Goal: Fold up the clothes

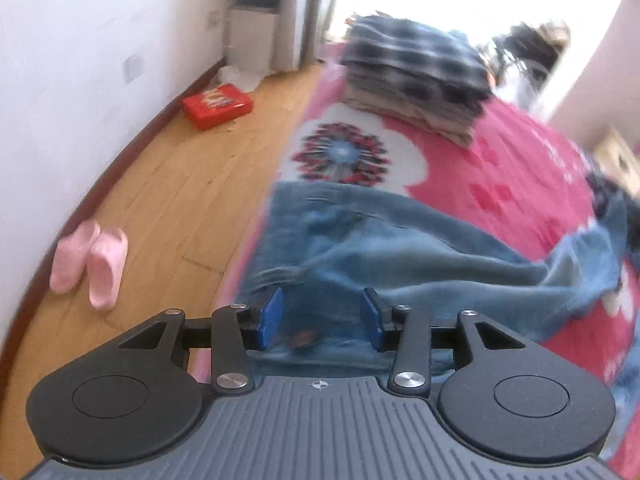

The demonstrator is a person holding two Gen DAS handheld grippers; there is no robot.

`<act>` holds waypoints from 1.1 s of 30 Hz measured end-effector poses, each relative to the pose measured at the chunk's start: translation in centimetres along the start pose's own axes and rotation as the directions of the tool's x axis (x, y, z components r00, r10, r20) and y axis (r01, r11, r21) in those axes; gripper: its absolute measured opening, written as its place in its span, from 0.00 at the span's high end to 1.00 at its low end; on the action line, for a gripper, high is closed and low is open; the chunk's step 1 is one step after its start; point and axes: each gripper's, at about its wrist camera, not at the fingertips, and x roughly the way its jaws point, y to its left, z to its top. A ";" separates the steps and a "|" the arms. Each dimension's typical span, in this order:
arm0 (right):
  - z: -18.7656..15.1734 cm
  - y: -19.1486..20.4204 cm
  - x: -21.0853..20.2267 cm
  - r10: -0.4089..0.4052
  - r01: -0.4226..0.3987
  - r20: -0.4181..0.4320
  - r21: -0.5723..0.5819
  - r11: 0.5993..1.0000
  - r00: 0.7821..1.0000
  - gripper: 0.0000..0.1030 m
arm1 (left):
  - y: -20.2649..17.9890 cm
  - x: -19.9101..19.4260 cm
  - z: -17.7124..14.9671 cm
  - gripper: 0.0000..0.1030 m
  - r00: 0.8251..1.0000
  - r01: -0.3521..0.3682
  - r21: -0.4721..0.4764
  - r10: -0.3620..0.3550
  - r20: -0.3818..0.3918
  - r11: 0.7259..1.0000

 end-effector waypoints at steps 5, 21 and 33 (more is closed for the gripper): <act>-2.6 -8.1 -1.3 -0.047 0.052 -0.025 0.311 0.949 0.999 0.79 | -5.2 2.6 1.1 0.57 1.000 -0.006 0.034 0.006 0.006 0.999; -0.5 -28.4 9.7 -0.112 -0.064 0.132 0.878 0.474 0.985 0.54 | -8.2 13.4 3.1 0.56 0.991 -0.119 -0.026 0.118 -0.059 0.993; 0.9 -22.6 2.3 -0.314 -0.038 0.379 0.688 0.725 0.871 0.93 | -8.5 13.9 2.8 0.54 0.984 -0.177 -0.007 0.176 -0.036 0.984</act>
